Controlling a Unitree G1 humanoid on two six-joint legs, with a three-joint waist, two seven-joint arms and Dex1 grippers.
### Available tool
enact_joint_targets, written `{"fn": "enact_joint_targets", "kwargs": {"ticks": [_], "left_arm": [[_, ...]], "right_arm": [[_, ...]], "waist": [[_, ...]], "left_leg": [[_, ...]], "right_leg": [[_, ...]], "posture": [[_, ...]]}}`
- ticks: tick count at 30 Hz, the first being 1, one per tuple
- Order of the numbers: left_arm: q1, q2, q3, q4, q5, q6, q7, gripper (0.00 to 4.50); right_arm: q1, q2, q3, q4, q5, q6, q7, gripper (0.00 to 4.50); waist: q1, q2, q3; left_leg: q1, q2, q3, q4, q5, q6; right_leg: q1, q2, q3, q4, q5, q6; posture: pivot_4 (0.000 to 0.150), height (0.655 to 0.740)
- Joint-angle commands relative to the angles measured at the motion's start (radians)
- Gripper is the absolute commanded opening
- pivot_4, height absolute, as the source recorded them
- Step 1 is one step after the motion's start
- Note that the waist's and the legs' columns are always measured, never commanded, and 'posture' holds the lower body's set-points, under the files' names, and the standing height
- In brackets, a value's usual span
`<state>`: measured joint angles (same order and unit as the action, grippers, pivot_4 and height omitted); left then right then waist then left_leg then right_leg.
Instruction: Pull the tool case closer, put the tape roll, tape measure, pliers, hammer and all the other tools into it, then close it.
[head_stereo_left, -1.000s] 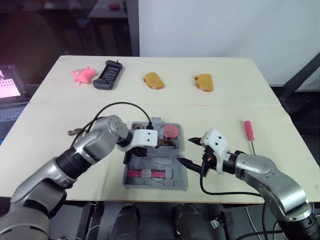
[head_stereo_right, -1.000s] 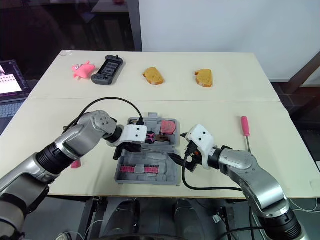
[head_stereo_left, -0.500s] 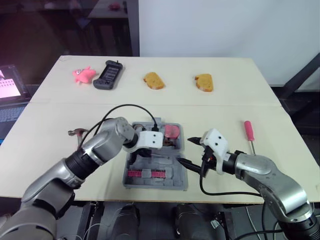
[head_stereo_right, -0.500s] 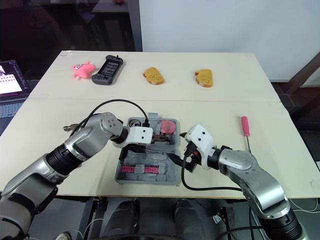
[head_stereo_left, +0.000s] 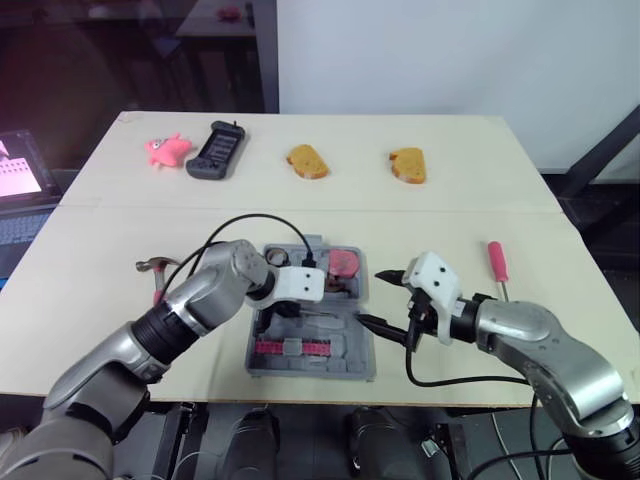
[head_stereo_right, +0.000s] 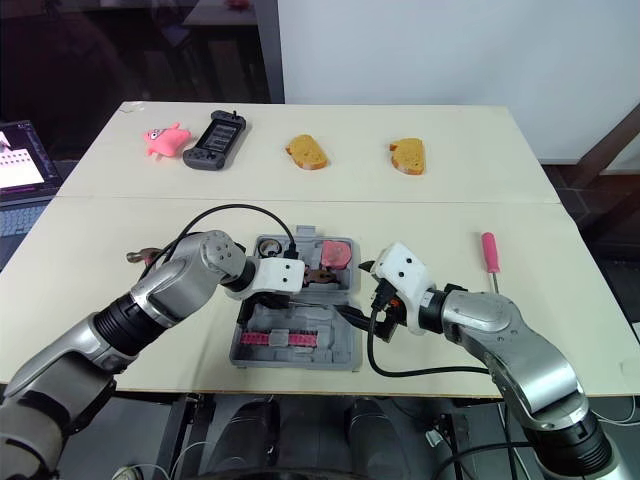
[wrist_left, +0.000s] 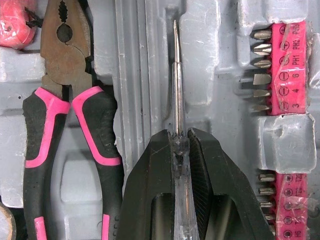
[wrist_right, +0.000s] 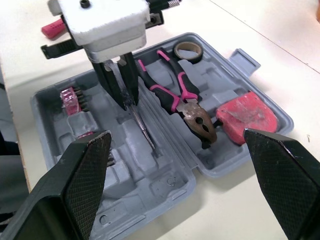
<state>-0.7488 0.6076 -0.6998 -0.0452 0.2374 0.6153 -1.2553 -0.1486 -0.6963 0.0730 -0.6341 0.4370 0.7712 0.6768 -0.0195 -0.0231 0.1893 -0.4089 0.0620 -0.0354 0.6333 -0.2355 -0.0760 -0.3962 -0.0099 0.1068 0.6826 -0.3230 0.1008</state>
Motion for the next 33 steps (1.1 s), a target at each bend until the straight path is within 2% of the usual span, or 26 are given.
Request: {"fn": "enact_joint_targets", "kwargs": {"ticks": [1,13,20,21,33], "left_arm": [[0.006,0.0,-0.022,0.002,0.033,-0.022,0.002,0.02],[0.012,-0.014,-0.008,0.022,0.051,-0.055,0.008,0.02],[0.009,-0.021,0.019,-0.005,0.044,-0.05,0.002,3.15],[0.009,-0.021,0.024,-0.012,0.04,-0.045,-0.001,3.45],[-0.032,0.05,0.119,-0.081,-0.027,-0.011,-0.062,3.45]], "right_arm": [[-0.015,-0.008,-0.003,-0.022,0.008,-0.003,0.008,4.5],[-0.004,0.0,-0.001,-0.036,0.01,0.007,-0.002,4.5],[0.0,0.005,0.0,-0.037,0.014,0.009,-0.006,4.5],[0.0,0.006,0.0,-0.037,0.015,0.01,-0.006,4.5],[0.011,0.01,0.0,-0.043,0.023,0.014,-0.014,4.5]], "waist": [[0.001,0.0,0.0],[0.003,0.0,0.0],[0.006,0.001,-0.001],[0.009,0.002,-0.001],[0.0,0.002,-0.001]], "left_leg": [[0.0,0.0,0.0,0.0,0.0,0.0],[0.0,0.0,0.0,0.001,0.0,0.0],[0.0,0.0,0.0,0.002,0.0,0.0],[0.001,0.0,-0.001,0.003,0.0,0.0],[0.0,0.0,-0.001,0.004,0.0,0.001]], "right_leg": [[0.0,0.0,0.0,0.0,0.0,0.0],[0.001,0.0,0.0,0.0,0.0,0.0],[0.001,0.0,0.0,0.001,0.0,0.0],[0.002,0.0,0.0,0.001,0.0,0.0],[0.002,0.0,0.0,0.001,0.0,0.001]], "posture": [[0.15,0.74],[0.15,0.74],[0.15,0.74],[0.15,0.74],[0.15,0.74]]}}
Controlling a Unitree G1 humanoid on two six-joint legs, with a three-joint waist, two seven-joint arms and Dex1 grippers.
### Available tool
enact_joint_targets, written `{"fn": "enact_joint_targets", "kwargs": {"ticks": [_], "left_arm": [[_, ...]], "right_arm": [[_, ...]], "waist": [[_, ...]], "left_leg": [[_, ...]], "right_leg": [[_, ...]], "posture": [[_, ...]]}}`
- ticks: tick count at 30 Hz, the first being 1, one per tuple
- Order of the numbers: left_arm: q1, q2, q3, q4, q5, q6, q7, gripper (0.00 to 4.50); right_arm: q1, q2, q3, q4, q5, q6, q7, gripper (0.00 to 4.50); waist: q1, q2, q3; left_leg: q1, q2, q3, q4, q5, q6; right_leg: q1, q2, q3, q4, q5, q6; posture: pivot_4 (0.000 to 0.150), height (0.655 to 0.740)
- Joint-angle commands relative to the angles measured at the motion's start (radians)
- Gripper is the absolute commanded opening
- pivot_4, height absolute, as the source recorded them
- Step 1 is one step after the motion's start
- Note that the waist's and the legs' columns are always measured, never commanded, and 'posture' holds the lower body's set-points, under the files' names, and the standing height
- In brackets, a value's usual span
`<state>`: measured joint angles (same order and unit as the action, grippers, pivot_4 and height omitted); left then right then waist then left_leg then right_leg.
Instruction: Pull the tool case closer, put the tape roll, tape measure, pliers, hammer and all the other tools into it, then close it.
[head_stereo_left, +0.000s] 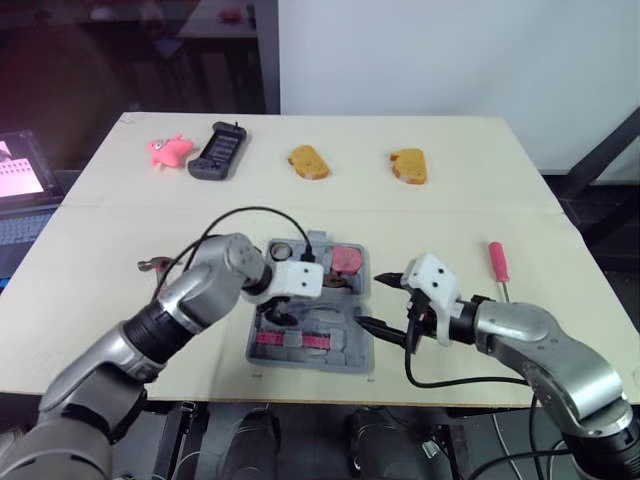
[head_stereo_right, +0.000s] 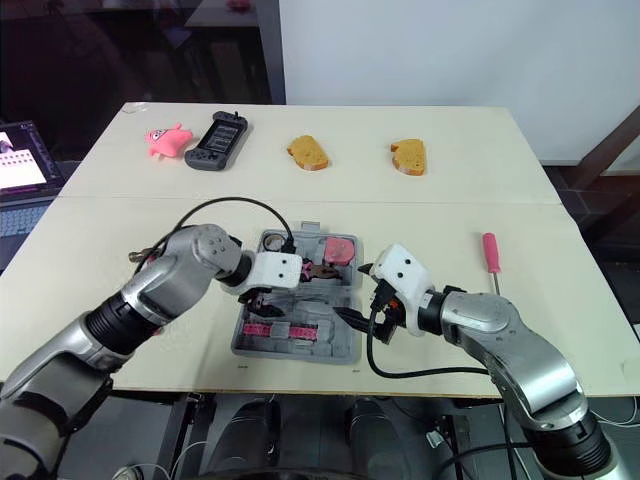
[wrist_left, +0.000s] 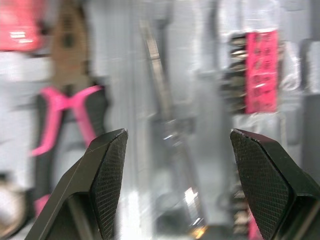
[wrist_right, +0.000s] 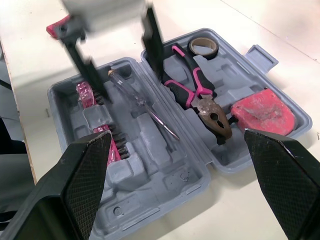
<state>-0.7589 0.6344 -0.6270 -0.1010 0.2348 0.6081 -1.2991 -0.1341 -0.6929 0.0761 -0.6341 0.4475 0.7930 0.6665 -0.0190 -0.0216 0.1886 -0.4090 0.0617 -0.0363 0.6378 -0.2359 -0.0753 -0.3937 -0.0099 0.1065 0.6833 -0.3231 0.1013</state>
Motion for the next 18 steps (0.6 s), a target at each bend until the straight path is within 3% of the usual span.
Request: {"fn": "enact_joint_targets", "kwargs": {"ticks": [1,10,13,18], "left_arm": [[-0.026,0.033,0.062,-0.018,-0.037,-0.009,-0.026,3.45],[0.006,0.062,0.198,0.102,-0.168,-0.067,-0.039,3.45],[0.025,0.082,0.206,0.103,-0.18,-0.091,-0.045,2.62],[0.068,0.1,0.211,0.078,-0.202,-0.088,-0.053,0.05]], "right_arm": [[-0.003,0.007,-0.004,-0.043,0.012,-0.008,-0.004,4.5],[0.007,0.006,-0.006,-0.046,0.013,-0.01,-0.014,4.5],[0.009,0.005,-0.007,-0.047,0.014,-0.01,-0.016,4.5],[0.013,0.005,-0.007,-0.046,0.015,-0.011,-0.016,4.5]], "waist": [[-0.001,0.0,0.0],[-0.001,0.0,0.0],[-0.002,0.0,0.0],[-0.001,0.0,0.0]], "left_leg": [[0.0,0.0,0.0,0.0,0.0,0.0],[0.0,0.0,0.0,0.0,0.0,0.0],[0.0,0.0,0.0,0.0,0.0,0.0],[0.0,0.0,0.0,0.0,0.0,0.0]], "right_leg": [[0.0,0.0,0.0,0.0,0.0,0.0],[0.0,0.0,0.0,0.0,0.0,0.0],[0.0,0.0,0.0,0.0,0.0,0.0],[0.0,0.0,0.0,0.0,0.0,0.0]], "posture": [[0.15,0.74],[0.15,0.74],[0.15,0.74],[0.15,0.74]]}}
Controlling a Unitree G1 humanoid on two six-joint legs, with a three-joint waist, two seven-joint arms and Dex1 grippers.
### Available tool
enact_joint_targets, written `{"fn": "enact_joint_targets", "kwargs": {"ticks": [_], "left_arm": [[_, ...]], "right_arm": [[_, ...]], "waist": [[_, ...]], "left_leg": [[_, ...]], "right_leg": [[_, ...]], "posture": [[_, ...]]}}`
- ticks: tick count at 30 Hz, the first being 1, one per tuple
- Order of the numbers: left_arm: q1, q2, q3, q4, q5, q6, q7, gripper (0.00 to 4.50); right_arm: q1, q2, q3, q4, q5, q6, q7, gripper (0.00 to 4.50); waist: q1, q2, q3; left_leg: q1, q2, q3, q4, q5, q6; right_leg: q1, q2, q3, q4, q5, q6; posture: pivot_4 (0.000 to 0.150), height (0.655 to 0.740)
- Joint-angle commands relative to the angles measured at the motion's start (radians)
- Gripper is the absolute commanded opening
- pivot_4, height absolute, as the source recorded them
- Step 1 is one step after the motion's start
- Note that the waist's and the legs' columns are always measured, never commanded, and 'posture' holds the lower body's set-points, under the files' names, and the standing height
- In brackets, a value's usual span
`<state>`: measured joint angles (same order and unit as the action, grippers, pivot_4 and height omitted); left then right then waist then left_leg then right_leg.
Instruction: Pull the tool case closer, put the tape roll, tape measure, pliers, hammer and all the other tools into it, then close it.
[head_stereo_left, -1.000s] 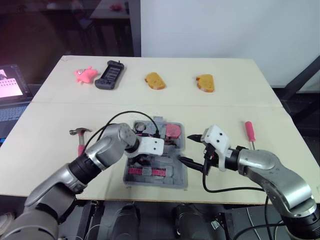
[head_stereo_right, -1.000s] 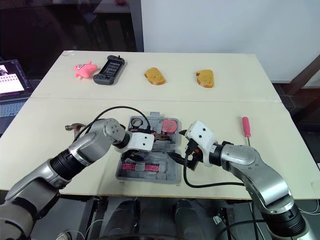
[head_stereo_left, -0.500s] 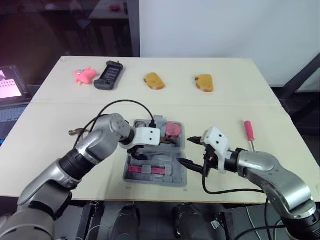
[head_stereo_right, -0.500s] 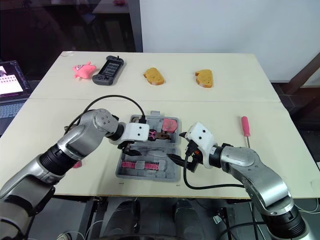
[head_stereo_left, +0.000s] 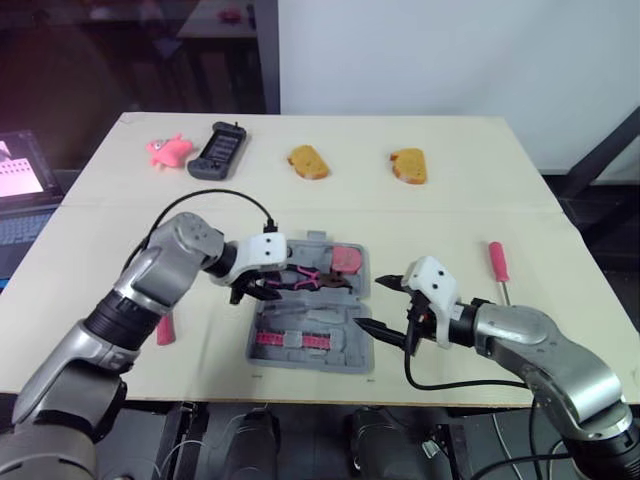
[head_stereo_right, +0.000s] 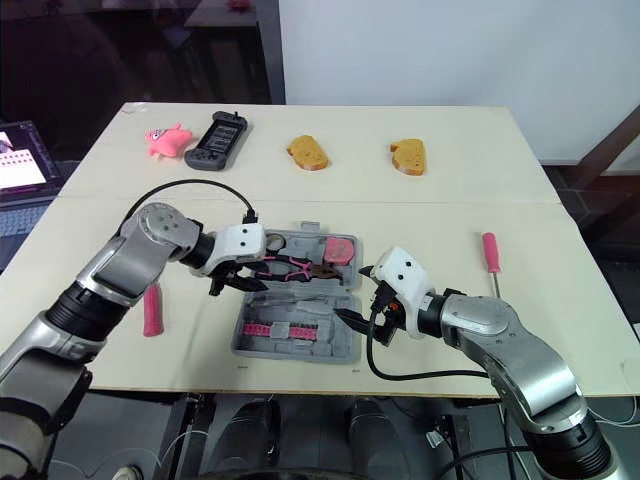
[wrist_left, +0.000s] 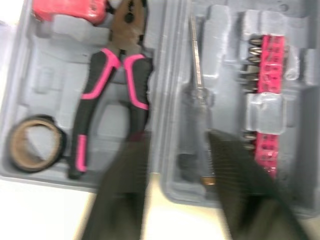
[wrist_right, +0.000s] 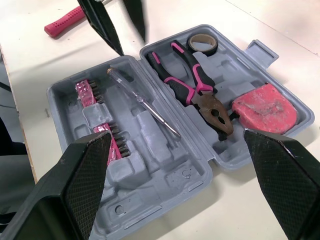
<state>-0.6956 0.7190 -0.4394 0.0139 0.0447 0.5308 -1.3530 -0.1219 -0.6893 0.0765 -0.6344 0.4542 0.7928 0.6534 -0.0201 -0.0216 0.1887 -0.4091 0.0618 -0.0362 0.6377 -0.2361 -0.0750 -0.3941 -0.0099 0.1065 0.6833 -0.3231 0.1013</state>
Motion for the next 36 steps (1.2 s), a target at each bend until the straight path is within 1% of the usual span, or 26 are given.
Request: {"fn": "enact_joint_targets", "kwargs": {"ticks": [1,3,6,8,9,11,15,23,33,36], "left_arm": [[0.015,0.012,0.026,-0.045,-0.021,-0.002,0.007,0.05],[0.034,-0.001,0.039,-0.061,-0.042,0.022,0.028,0.05],[0.058,-0.003,0.043,-0.067,-0.041,0.003,0.062,0.05],[0.066,-0.016,0.055,-0.075,-0.06,0.038,0.087,0.05],[0.07,-0.017,0.056,-0.08,-0.063,0.042,0.091,0.28],[0.08,-0.017,0.051,-0.091,-0.062,0.044,0.101,0.93],[0.092,-0.033,0.041,-0.093,-0.056,0.048,0.143,2.88],[0.109,-0.104,0.02,-0.036,-0.036,0.03,0.229,2.88],[0.141,-0.094,-0.006,-0.042,-0.024,0.027,0.218,2.88],[0.148,-0.086,-0.017,-0.038,-0.016,0.019,0.215,2.06]], "right_arm": [[0.0,0.001,-0.007,-0.045,0.008,-0.012,-0.003,4.5],[0.0,0.0,-0.007,-0.044,0.007,-0.013,-0.002,4.5],[0.001,0.0,-0.007,-0.046,0.007,-0.011,-0.003,4.5],[0.002,0.0,-0.008,-0.048,0.008,-0.01,-0.003,4.5],[0.003,-0.001,-0.008,-0.048,0.008,-0.01,-0.003,4.5],[0.005,-0.001,-0.01,-0.049,0.008,-0.009,-0.005,4.5],[0.009,0.0,-0.011,-0.053,0.01,-0.005,-0.008,4.5],[0.016,0.002,-0.012,-0.056,0.011,-0.002,-0.017,4.5],[0.017,0.002,-0.013,-0.061,0.013,0.002,-0.025,4.5],[0.015,0.003,-0.011,-0.059,0.011,0.001,-0.026,4.5]], "waist": [[0.0,0.0,0.0],[0.0,0.0,0.0],[0.001,0.0,0.0],[0.001,0.0,0.0],[0.001,0.0,0.0],[0.001,0.0,0.0],[0.001,0.0,0.0],[0.001,0.0,0.0],[0.001,0.0,0.0],[0.0,0.0,0.0]], "left_leg": [[0.0,0.0,0.0,0.0,0.0,0.0],[0.0,0.0,0.0,0.0,0.0,0.0],[0.0,0.0,0.0,0.0,0.0,0.0],[0.0,0.0,0.0,0.0,0.0,0.0],[0.0,0.0,0.0,0.0,0.0,0.0],[0.0,0.0,0.0,0.0,0.0,0.0],[0.0,0.0,0.0,0.0,0.0,0.0],[0.0,0.0,0.0,0.0,0.0,0.0],[0.0,0.0,0.0,0.0,0.0,0.0],[0.0,0.0,0.0,0.0,0.0,0.0]], "right_leg": [[0.0,0.0,0.0,0.0,0.0,0.0],[0.0,0.0,0.0,0.0,0.0,0.0],[0.0,0.0,0.0,0.0,0.0,0.0],[0.0,0.0,0.0,0.0,0.0,0.0],[0.0,0.0,0.0,0.0,0.0,0.0],[0.0,0.0,0.0,0.0,0.0,0.0],[0.0,0.0,0.0,0.0,0.0,0.0],[0.0,0.0,0.0,0.0,0.0,0.0],[0.0,0.0,0.0,0.0,0.0,0.0],[0.0,0.0,0.0,0.0,0.0,0.0]], "posture": [[0.15,0.74],[0.15,0.74],[0.15,0.74],[0.15,0.74],[0.15,0.74],[0.15,0.74],[0.15,0.74],[0.15,0.74],[0.15,0.74],[0.15,0.74]]}}
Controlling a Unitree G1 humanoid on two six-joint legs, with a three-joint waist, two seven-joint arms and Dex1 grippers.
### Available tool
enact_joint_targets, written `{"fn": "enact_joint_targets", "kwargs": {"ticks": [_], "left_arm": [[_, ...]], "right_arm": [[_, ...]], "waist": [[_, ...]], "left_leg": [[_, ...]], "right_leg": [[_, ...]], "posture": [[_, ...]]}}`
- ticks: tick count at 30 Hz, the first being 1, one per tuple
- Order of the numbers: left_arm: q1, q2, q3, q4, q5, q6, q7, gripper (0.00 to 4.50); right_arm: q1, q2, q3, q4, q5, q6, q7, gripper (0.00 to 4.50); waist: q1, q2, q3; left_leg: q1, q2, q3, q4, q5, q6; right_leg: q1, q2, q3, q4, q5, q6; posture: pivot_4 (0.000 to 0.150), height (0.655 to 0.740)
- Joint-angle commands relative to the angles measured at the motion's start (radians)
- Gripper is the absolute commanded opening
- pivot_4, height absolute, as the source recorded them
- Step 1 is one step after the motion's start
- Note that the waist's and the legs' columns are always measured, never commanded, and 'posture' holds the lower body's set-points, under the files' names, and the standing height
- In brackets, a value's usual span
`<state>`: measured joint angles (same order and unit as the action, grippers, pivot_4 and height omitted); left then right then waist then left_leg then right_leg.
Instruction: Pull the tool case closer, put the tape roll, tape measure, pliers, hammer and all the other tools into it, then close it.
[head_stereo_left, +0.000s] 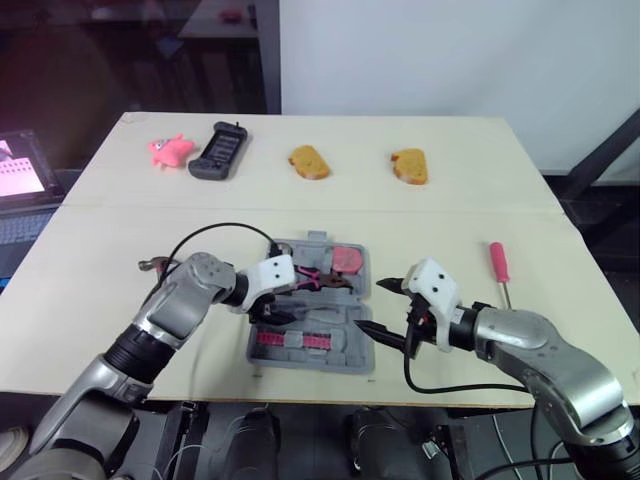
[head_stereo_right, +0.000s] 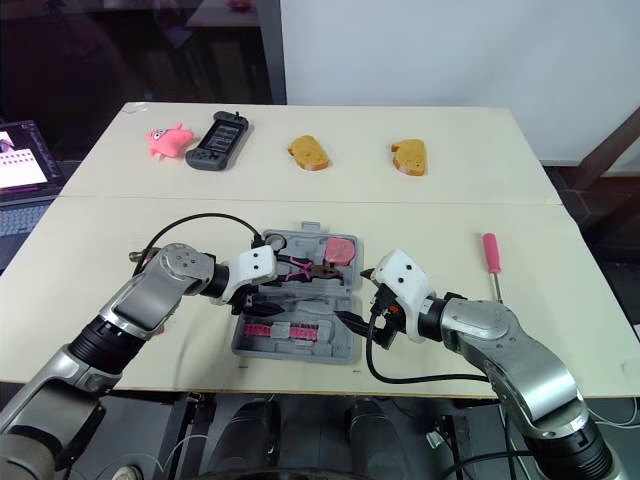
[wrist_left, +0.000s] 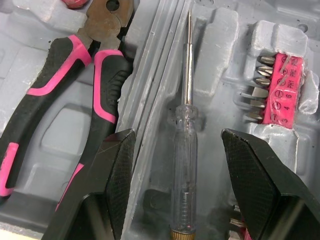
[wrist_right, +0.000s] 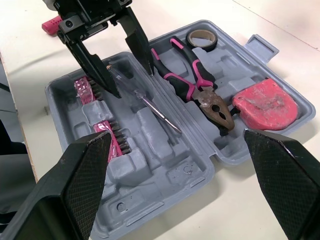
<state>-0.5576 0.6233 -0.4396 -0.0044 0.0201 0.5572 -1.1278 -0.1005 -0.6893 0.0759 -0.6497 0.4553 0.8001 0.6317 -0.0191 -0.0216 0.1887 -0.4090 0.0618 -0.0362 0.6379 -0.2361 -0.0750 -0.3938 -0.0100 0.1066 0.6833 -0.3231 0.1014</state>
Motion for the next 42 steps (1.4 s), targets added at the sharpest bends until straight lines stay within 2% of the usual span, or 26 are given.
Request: {"fn": "enact_joint_targets", "kwargs": {"ticks": [1,4,23,31,42], "left_arm": [[0.007,0.003,-0.011,-0.014,0.006,-0.008,-0.003,1.51],[-0.002,-0.004,-0.003,-0.006,0.003,-0.009,-0.001,0.04],[-0.059,0.046,0.053,-0.003,-0.058,-0.031,-0.088,0.04],[-0.072,0.104,0.157,-0.003,-0.162,0.0,-0.146,0.04],[0.023,0.166,0.303,0.05,-0.243,-0.055,-0.138,0.04]], "right_arm": [[-0.007,0.003,-0.01,-0.044,0.009,-0.006,-0.005,4.5],[-0.006,0.002,-0.012,-0.044,0.01,-0.008,-0.004,4.5],[-0.01,0.002,-0.001,-0.033,-0.001,-0.015,-0.003,4.5],[-0.012,0.002,0.002,-0.034,0.0,-0.015,-0.001,4.5],[-0.01,0.0,-0.003,-0.037,0.005,-0.017,0.001,4.5]], "waist": [[-0.002,0.0,0.0],[-0.001,0.0,0.0],[0.0,0.0,0.0],[-0.002,0.0,0.0],[-0.002,0.0,0.0]], "left_leg": [[0.0,0.0,0.0,0.0,0.0,0.0],[0.0,0.0,0.0,0.0,0.0,0.0],[0.0,0.0,0.0,0.0,0.0,0.0],[0.0,0.0,0.0,0.0,0.0,0.0],[0.0,0.0,0.0,0.0,0.0,0.0]], "right_leg": [[0.0,0.0,0.0,0.0,0.0,0.0],[0.0,0.0,0.0,0.0,0.0,0.0],[0.0,0.0,0.0,0.0,0.0,0.0],[0.0,0.0,0.0,0.0,0.0,0.0],[-0.001,0.0,0.0,0.0,0.0,0.0]], "posture": [[0.15,0.74],[0.15,0.74],[0.15,0.74],[0.15,0.74],[0.15,0.74]]}}
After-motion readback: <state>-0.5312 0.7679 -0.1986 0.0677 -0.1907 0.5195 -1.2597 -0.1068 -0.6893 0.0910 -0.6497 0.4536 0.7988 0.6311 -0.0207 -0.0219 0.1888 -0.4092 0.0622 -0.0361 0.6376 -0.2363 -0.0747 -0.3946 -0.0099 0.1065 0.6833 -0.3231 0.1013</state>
